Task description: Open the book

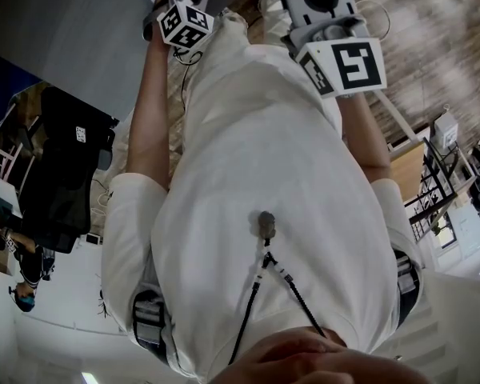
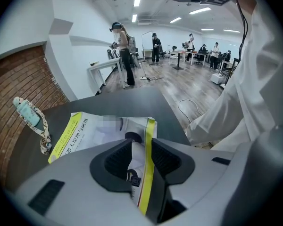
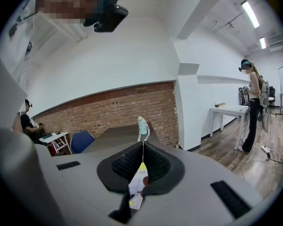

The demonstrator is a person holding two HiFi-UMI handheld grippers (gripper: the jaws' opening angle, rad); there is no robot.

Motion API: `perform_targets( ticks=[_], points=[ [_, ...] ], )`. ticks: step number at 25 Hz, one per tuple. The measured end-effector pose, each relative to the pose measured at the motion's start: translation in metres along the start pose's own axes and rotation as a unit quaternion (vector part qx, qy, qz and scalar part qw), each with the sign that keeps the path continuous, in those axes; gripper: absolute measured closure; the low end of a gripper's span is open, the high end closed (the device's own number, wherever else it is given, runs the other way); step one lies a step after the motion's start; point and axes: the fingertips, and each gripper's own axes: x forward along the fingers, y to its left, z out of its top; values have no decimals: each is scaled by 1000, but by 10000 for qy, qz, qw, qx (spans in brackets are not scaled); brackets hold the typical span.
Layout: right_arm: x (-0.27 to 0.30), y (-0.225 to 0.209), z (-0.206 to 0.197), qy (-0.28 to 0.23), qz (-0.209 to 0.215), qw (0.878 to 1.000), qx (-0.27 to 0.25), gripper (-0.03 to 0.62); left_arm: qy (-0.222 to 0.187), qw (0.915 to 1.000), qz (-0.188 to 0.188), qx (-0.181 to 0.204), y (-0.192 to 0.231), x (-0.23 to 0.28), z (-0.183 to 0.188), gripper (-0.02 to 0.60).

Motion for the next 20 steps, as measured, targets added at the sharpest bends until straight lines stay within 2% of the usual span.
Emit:
perform_targets(
  ticks=[8,20],
  points=[
    [-9,0,2,6,126,9999,-55,557,-33,9989,153,-432,-7,-3,7,512],
    [-8,23,7,-43,490,9986,-205,557,-124,9931,512,-1048,-3,-20,-2,543]
  ],
)
